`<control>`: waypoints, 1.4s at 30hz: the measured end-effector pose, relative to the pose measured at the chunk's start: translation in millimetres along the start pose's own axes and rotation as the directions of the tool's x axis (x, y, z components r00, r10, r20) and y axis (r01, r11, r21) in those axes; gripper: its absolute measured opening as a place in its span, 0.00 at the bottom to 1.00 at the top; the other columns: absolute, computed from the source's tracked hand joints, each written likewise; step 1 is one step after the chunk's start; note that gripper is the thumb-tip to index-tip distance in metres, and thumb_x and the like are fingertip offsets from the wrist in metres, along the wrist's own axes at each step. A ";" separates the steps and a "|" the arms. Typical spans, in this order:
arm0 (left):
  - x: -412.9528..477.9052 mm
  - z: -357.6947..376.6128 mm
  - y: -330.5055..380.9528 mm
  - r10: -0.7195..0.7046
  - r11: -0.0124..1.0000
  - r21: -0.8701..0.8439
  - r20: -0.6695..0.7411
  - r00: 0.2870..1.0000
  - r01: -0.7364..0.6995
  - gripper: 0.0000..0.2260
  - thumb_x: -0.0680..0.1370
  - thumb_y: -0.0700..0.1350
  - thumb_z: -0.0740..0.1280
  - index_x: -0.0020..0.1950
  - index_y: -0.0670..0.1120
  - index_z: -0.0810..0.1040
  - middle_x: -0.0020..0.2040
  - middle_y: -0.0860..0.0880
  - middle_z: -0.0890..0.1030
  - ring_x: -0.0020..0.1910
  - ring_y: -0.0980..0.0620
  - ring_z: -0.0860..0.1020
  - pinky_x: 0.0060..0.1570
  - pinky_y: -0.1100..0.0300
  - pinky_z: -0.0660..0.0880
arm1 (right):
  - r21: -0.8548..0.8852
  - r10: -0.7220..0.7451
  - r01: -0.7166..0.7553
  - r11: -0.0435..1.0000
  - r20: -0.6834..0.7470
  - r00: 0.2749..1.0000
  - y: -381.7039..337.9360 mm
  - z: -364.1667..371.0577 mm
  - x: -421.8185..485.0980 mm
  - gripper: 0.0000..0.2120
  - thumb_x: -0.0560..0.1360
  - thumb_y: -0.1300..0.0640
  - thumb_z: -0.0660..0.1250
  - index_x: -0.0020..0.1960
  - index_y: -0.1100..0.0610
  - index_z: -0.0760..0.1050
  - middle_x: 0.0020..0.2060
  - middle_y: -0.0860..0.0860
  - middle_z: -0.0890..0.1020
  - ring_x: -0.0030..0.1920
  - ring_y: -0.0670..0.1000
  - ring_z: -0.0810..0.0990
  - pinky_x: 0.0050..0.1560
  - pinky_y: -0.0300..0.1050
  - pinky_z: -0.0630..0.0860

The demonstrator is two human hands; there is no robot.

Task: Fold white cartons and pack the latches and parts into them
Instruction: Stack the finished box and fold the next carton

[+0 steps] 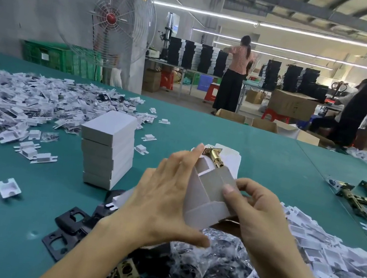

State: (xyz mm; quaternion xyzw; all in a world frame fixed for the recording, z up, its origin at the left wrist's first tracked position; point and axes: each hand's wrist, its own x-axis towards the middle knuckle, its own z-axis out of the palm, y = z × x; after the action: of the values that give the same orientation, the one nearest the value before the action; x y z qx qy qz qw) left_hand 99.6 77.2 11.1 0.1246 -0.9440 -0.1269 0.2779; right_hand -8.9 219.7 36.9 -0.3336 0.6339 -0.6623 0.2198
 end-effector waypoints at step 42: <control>2.2 -9.0 8.0 0.137 0.987 -0.038 -0.310 0.941 -0.156 0.30 0.59 0.51 0.70 0.59 0.56 0.67 0.54 0.55 0.76 0.45 0.48 0.76 0.40 0.48 0.75 | 0.061 -0.253 0.271 0.961 -0.206 0.945 -7.4 20.2 -17.0 0.07 0.77 0.50 0.67 0.54 0.49 0.74 0.36 0.47 0.84 0.35 0.46 0.83 0.35 0.42 0.80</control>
State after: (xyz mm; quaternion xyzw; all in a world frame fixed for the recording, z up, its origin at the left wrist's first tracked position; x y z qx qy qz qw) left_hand 101.5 82.4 22.0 0.0633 -0.8917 -0.1143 0.4333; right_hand 18.2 218.7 40.9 -0.3379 0.5727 -0.7425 0.0808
